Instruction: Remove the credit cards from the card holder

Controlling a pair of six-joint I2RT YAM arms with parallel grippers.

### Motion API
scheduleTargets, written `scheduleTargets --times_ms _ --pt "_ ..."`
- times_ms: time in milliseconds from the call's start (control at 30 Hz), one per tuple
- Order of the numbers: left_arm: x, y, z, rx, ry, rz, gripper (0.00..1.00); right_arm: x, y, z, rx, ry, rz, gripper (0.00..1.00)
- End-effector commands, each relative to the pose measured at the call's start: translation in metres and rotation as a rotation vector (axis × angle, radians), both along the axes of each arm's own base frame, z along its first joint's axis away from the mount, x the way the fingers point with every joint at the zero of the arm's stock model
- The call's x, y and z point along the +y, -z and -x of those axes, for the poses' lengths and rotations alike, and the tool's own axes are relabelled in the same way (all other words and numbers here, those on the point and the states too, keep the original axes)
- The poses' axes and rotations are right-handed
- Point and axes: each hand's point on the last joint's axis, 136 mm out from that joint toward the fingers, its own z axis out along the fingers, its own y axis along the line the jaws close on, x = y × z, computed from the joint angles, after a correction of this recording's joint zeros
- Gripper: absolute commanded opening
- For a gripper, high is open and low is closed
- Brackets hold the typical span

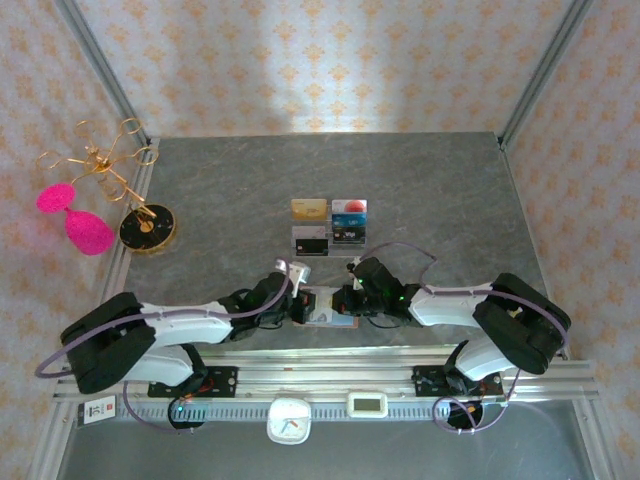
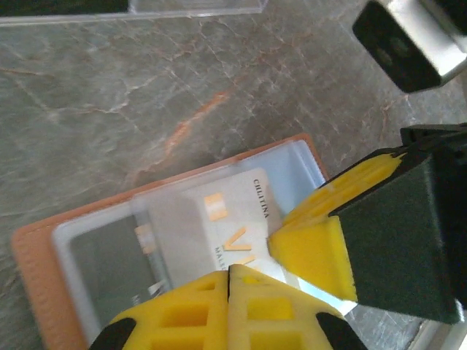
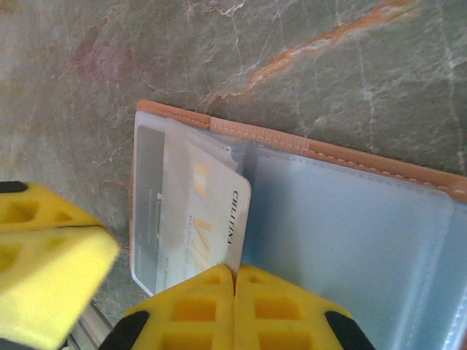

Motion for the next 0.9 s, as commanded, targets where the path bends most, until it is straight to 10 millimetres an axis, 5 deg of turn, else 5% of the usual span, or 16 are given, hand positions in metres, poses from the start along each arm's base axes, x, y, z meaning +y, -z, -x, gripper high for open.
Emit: scheduleTargets --times_ms 0,200,333,667,867 --pt "-0.001 0.016 -0.001 0.038 -0.02 -0.029 0.0 -0.004 0.006 0.0 -0.002 0.003 0.015 0.06" --pt "0.008 0.031 0.004 0.074 -0.039 -0.057 0.0 -0.007 0.004 -0.001 -0.01 0.02 0.012 0.2" --pt "0.009 0.033 0.005 0.078 -0.038 -0.057 0.0 -0.006 0.006 0.0 -0.008 0.016 0.009 0.0" --pt "0.019 0.026 0.002 0.062 -0.061 -0.045 0.0 -0.022 0.007 0.003 -0.019 0.052 0.047 0.0" --pt "0.0 0.001 -0.002 0.021 -0.026 0.028 0.0 -0.018 0.007 0.003 -0.014 0.035 0.032 0.0"
